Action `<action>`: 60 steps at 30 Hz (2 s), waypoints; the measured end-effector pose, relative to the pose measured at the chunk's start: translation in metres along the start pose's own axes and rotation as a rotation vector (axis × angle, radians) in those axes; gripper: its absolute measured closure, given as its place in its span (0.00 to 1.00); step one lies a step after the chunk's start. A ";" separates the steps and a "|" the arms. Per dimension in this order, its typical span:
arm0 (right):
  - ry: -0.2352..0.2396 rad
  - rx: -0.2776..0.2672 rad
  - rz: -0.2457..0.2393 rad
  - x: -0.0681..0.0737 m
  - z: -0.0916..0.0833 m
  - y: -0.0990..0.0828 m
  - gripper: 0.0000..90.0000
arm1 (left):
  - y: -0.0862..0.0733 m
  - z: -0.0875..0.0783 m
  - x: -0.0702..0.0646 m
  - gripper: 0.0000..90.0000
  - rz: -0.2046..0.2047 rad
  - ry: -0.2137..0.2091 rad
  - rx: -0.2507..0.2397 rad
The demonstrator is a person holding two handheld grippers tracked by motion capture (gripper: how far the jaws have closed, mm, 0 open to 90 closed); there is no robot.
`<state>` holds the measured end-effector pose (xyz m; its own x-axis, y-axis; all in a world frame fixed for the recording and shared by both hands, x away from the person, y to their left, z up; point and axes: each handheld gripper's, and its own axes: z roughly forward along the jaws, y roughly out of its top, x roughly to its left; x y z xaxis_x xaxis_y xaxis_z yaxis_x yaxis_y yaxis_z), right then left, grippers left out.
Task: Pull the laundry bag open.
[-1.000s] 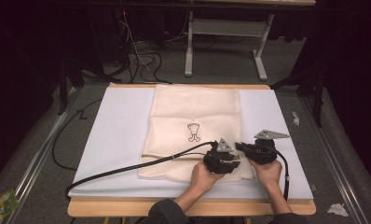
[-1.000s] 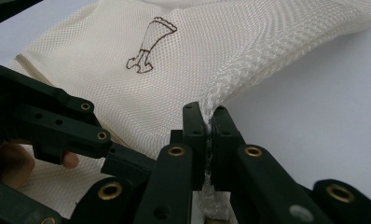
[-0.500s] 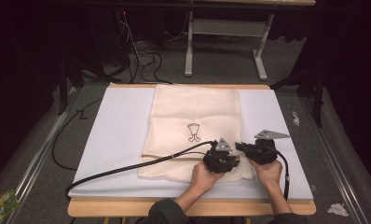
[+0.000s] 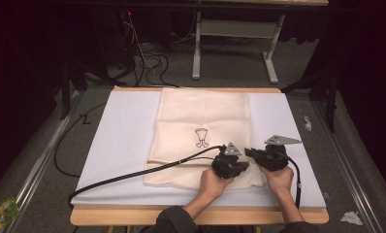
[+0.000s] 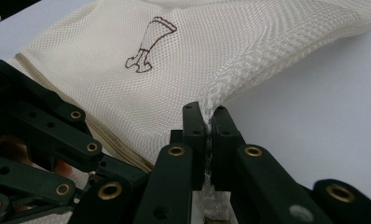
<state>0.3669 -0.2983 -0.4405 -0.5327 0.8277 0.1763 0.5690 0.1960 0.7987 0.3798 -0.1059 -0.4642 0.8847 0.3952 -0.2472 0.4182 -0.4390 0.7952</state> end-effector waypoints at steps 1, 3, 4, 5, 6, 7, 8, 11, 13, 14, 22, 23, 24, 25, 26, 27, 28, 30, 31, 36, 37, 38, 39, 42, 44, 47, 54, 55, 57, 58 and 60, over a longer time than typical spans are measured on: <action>0.000 0.001 -0.001 0.000 0.000 0.000 0.98 | 0.000 -0.001 0.000 0.96 0.001 -0.002 0.002; -0.001 0.001 -0.005 -0.001 -0.001 -0.001 0.98 | 0.001 -0.003 0.000 0.96 0.013 -0.002 0.006; -0.003 0.002 -0.008 -0.001 -0.001 -0.001 0.98 | 0.001 -0.003 0.000 0.97 0.013 -0.002 0.006; -0.004 0.001 -0.014 -0.002 -0.002 -0.001 0.98 | 0.002 -0.004 0.000 0.97 0.014 -0.002 0.007; -0.007 0.004 -0.015 -0.002 -0.002 -0.001 0.98 | 0.002 -0.004 0.000 0.97 0.016 -0.001 0.008; -0.007 0.004 -0.015 -0.002 -0.002 -0.001 0.98 | 0.002 -0.005 0.000 0.97 0.015 -0.002 0.011; -0.007 0.005 -0.019 -0.003 -0.003 -0.002 0.98 | 0.002 -0.005 0.000 0.97 0.015 -0.002 0.014; -0.010 0.010 -0.020 -0.004 -0.004 -0.004 0.98 | 0.003 -0.006 0.000 0.97 0.019 -0.002 0.021; -0.008 0.006 -0.019 -0.005 -0.004 -0.005 0.98 | 0.003 -0.007 0.000 0.97 0.022 0.001 0.024; -0.008 0.006 -0.020 -0.005 -0.004 -0.005 0.98 | 0.003 -0.008 0.000 0.97 0.023 0.002 0.026; -0.005 0.007 -0.031 -0.005 -0.005 -0.005 0.98 | 0.004 -0.011 0.000 0.97 0.028 0.020 0.037; -0.007 0.007 -0.033 -0.005 -0.005 -0.005 0.98 | 0.004 -0.011 0.000 0.97 0.031 0.026 0.040; -0.009 0.011 -0.029 -0.005 -0.006 -0.005 0.98 | 0.004 -0.011 0.000 0.97 0.031 0.031 0.044; -0.009 0.011 -0.029 -0.005 -0.006 -0.005 0.98 | 0.004 -0.012 0.001 0.97 0.032 0.033 0.045; -0.007 0.010 -0.024 -0.006 -0.006 -0.006 0.98 | 0.004 -0.013 0.000 0.97 0.033 0.034 0.047; -0.007 0.010 -0.024 -0.006 -0.006 -0.006 0.98 | 0.004 -0.013 0.000 0.97 0.037 0.037 0.047; -0.007 0.009 -0.026 -0.006 -0.006 -0.006 0.98 | 0.004 -0.013 0.000 0.97 0.037 0.038 0.049; -0.007 0.007 -0.026 -0.006 -0.006 -0.006 0.98 | 0.005 -0.015 -0.001 0.97 0.046 0.047 0.052; -0.009 0.007 -0.027 -0.006 -0.006 -0.006 0.98 | 0.004 -0.016 -0.001 0.97 0.049 0.051 0.052; -0.010 0.009 -0.028 -0.007 -0.005 -0.006 0.98 | 0.004 -0.018 -0.002 0.97 0.057 0.057 0.055; -0.010 0.009 -0.027 -0.007 -0.005 -0.006 0.98 | 0.004 -0.019 -0.002 0.97 0.056 0.058 0.051; -0.010 0.009 -0.027 -0.007 -0.006 -0.006 0.98 | 0.005 -0.020 -0.002 0.97 0.059 0.060 0.052; -0.011 0.007 -0.030 -0.007 -0.006 -0.006 0.98 | 0.005 -0.021 -0.002 0.97 0.064 0.064 0.051; -0.014 0.011 -0.029 -0.007 -0.005 -0.006 0.98 | 0.004 -0.026 -0.001 0.97 0.060 0.070 0.039; -0.016 0.009 -0.032 -0.007 -0.005 -0.005 0.98 | 0.002 -0.029 0.003 0.97 0.044 0.071 0.035; -0.018 0.016 -0.035 -0.007 -0.005 -0.004 0.98 | 0.001 -0.033 0.004 0.97 0.048 0.080 0.037; -0.023 0.021 -0.036 -0.005 -0.003 -0.004 0.98 | -0.001 -0.038 0.006 0.97 0.051 0.085 0.027; -0.022 0.022 -0.038 -0.005 -0.003 -0.004 0.98 | -0.002 -0.039 0.006 0.97 0.047 0.085 0.024; -0.023 0.022 -0.039 -0.005 -0.003 -0.004 0.98 | -0.002 -0.040 0.006 0.97 0.051 0.090 0.024; -0.019 0.022 -0.038 -0.005 -0.002 -0.004 0.98 | -0.002 -0.041 0.006 0.97 0.052 0.091 0.023; -0.018 0.021 -0.041 -0.005 -0.002 -0.004 0.98 | -0.002 -0.041 0.006 0.97 0.055 0.095 0.022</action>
<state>0.3661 -0.3045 -0.4438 -0.5444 0.8283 0.1329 0.5598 0.2407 0.7929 0.3760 -0.0693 -0.4444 0.8836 0.4439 -0.1490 0.3746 -0.4792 0.7938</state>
